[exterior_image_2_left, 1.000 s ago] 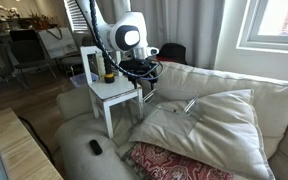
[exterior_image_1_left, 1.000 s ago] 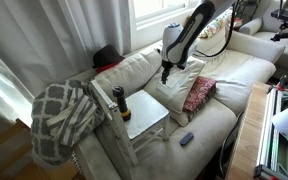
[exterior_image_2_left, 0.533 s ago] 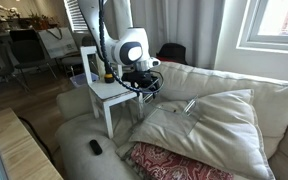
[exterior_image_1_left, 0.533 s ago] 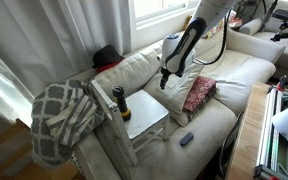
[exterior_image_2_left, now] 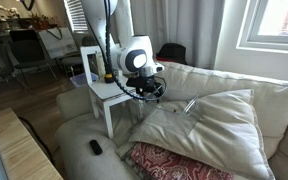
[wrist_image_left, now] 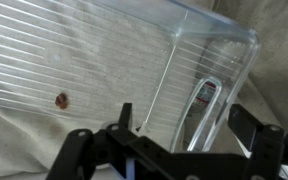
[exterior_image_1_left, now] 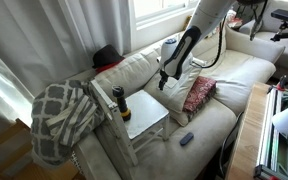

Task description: Put the chair, then place the torch in it

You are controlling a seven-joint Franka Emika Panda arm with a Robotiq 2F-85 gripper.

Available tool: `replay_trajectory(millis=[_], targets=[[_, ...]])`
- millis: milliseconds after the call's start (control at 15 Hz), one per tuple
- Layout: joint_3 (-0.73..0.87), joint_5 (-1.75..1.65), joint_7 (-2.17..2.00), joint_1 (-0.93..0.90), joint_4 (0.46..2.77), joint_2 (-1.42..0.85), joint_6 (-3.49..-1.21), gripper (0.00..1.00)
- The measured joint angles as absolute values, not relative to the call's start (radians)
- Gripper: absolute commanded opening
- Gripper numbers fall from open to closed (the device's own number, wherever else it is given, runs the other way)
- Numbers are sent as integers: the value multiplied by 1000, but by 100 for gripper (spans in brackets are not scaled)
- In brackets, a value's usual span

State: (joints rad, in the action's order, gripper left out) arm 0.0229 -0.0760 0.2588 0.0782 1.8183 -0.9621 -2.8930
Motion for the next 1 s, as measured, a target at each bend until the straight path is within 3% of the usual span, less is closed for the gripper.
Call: replay_trajectory(millis=[667,1000], targets=[[33,-76,202,67,1753,-1019,-2893,3],[46,-75,149,69,1753,-1020,-2893,3]])
